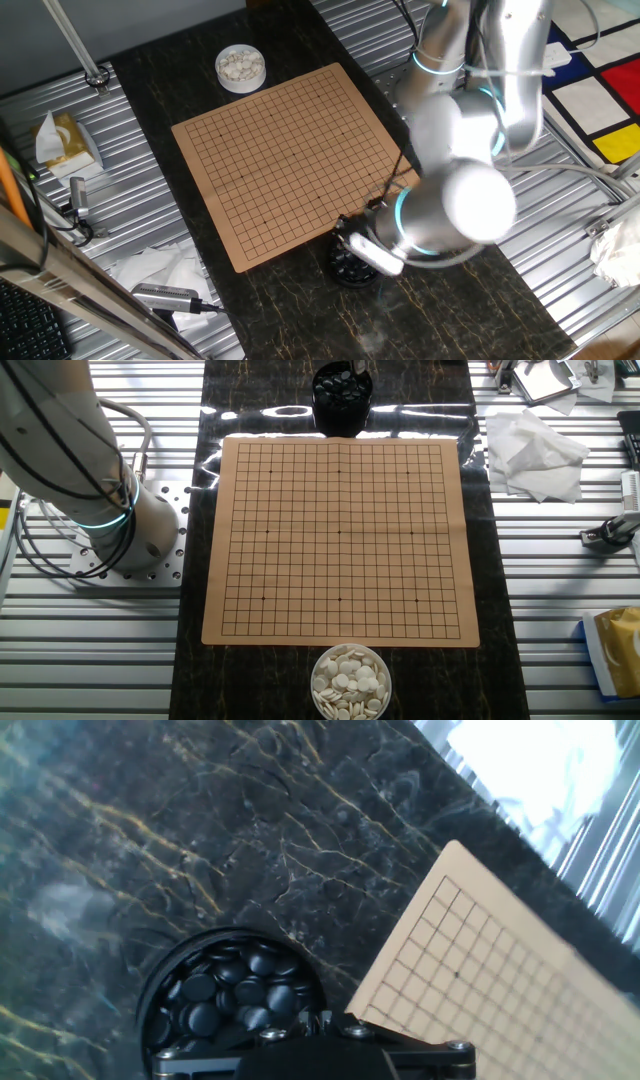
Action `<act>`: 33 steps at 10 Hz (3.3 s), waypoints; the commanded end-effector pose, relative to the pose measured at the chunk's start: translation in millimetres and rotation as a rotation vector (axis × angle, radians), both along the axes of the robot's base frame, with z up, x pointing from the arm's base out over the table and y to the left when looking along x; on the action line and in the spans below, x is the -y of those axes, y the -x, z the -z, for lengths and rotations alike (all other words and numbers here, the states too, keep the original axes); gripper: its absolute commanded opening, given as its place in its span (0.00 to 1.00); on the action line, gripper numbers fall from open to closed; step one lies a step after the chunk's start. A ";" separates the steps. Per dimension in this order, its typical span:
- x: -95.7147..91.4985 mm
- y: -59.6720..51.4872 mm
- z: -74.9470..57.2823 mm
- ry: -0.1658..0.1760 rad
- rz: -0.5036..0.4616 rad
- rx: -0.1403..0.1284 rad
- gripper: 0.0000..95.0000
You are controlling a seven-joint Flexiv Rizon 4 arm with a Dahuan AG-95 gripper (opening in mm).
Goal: Play the first move as black on the 3-4 point in the upper right corner of the Go board
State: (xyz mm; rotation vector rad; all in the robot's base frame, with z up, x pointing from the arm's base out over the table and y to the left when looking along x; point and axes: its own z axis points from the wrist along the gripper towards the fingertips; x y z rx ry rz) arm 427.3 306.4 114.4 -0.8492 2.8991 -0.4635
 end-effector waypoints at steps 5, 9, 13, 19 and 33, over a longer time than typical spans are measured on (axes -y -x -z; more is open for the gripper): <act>22.2 2.1 15.4 0.116 -0.055 -0.019 0.00; 65.4 -19.8 24.6 0.153 -0.111 -0.004 0.00; 118.2 -31.4 26.0 0.167 -0.195 0.001 0.00; 148.9 -30.2 26.5 0.085 -0.215 0.015 0.00; 151.2 -31.0 28.1 0.115 -0.009 0.060 0.00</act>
